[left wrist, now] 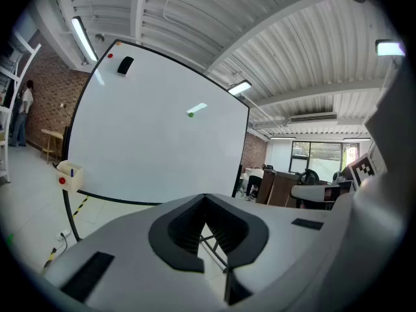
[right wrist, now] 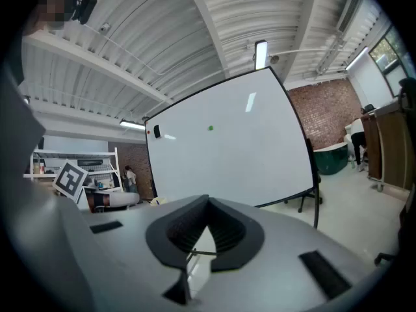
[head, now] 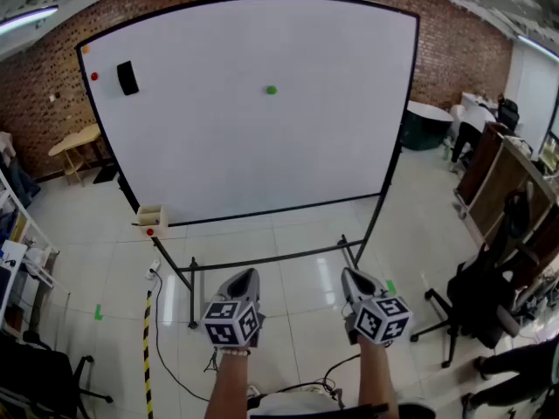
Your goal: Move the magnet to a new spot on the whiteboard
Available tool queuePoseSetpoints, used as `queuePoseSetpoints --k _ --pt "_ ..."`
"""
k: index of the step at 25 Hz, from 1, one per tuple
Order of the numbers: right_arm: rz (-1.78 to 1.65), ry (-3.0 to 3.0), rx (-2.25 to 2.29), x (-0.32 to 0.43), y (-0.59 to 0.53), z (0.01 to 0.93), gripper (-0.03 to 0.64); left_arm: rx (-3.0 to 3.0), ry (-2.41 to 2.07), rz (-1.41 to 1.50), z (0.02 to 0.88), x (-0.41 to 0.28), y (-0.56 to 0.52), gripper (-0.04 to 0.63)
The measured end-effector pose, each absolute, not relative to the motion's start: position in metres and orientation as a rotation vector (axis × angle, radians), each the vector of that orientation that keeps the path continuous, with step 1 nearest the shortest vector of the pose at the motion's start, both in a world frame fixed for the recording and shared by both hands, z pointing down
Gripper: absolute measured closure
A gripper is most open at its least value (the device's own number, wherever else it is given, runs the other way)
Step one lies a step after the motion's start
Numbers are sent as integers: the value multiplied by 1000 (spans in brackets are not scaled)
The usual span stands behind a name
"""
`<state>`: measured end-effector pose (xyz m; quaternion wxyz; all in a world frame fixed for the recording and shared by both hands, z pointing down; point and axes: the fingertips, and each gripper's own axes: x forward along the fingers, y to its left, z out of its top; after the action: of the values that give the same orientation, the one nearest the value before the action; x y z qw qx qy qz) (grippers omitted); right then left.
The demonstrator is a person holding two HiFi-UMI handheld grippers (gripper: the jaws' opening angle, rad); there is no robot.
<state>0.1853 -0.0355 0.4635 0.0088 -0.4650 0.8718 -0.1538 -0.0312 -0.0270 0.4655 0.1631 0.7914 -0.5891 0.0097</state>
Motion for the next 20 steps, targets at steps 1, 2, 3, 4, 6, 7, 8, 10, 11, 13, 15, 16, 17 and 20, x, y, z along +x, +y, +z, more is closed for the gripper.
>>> queuePoseSetpoints --k 1,2,3,4,6,7,8,10,11,13,15,16,17,20 --pt "-485 2722 -1455 194 -35 465 615 2255 -1681 26 466 -25 -27 601" --pt "-490 2720 -1457 202 -34 467 615 2253 -1681 25 467 -20 -27 600" --pt "-494 2719 -1458 211 -34 470 615 2252 -1682 24 468 -15 -28 601" --pt "-498 2718 -1460 219 -33 472 615 2251 -1683 23 468 -10 -29 600" --pt "-506 2719 -1465 234 -34 479 615 2248 -1689 17 466 -4 -33 600" --pt "-513 2720 -1467 241 -36 483 615 2243 -1696 14 465 -2 -36 601" --pt "-521 2719 -1466 245 -39 486 615 2238 -1705 15 462 -1 -39 601" --pt "-533 2719 -1460 250 -45 489 615 2234 -1727 23 456 0 -47 600" --pt "-536 2719 -1456 250 -49 490 615 2237 -1736 27 452 0 -52 600" --pt "-540 2713 -1451 248 -58 491 615 2248 -1747 30 444 -2 -63 600" --pt "-544 2706 -1454 240 -68 494 615 2262 -1745 26 438 -7 -77 600" --pt "-544 2704 -1458 235 -74 496 615 2270 -1742 22 436 -11 -85 601" --pt "-543 2701 -1463 231 -81 498 615 2276 -1739 18 435 -15 -94 601" --pt "-530 2686 -1484 216 -109 501 615 2286 -1724 20 438 -29 -126 600"
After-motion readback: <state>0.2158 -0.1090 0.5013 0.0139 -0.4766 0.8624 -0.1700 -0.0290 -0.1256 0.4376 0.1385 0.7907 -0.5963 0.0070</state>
